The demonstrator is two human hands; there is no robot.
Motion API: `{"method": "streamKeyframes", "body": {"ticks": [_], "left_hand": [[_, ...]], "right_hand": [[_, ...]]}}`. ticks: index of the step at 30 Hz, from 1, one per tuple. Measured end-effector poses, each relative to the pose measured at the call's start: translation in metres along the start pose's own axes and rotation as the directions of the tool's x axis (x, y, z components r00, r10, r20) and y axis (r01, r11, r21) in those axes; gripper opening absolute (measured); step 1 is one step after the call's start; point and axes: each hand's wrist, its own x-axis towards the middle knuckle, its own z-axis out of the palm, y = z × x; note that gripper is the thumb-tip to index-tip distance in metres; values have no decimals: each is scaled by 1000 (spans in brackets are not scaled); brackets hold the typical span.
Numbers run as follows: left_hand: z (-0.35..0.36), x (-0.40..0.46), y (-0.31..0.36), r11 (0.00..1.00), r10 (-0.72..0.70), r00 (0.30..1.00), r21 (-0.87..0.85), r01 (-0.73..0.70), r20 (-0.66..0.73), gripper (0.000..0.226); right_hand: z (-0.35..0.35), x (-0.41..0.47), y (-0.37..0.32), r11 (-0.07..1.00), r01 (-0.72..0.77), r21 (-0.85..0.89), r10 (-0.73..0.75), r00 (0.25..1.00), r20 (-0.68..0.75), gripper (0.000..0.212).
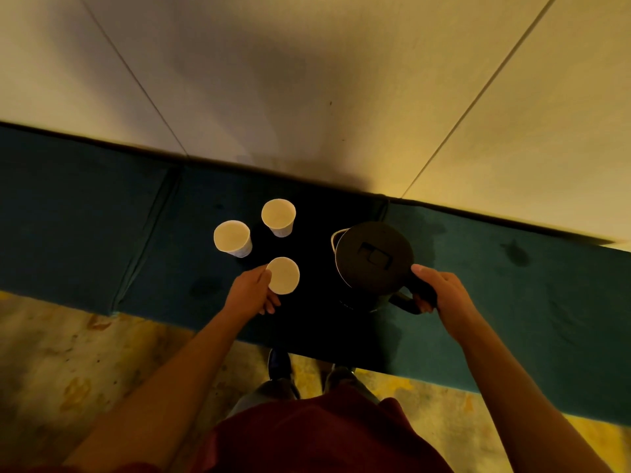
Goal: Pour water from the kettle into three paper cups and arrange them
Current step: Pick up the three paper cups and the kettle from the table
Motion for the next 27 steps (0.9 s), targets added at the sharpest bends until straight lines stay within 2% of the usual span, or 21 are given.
{"method": "streamKeyframes", "body": {"ticks": [5,15,17,21,25,27], "left_hand": [[-2,0,-1,999,-19,1000,-27,19,6,38],[-10,1,-3,993,-8,996,117,19,-88,36],[-12,1,-1,977,36,990,215,-6,-133,35],[-19,1,2,865,134,962,502,3,-237,31],[-19,-5,4,812,166,956,584,6,-240,34],[-20,-10,5,780,280,919,624,-47,-279,32]], "right_hand": [[-1,-1,-3,999,18,-28,-17,1000,25,58],[0,-3,-5,997,41,-63,-40,999,20,61],[-1,-3,-7,997,43,-65,-42,999,17,60],[0,-2,-6,997,49,-61,-48,999,22,63],[-1,-3,-3,998,48,-47,-47,999,17,63],[-1,-2,-3,998,50,-46,-50,999,19,60]]}}
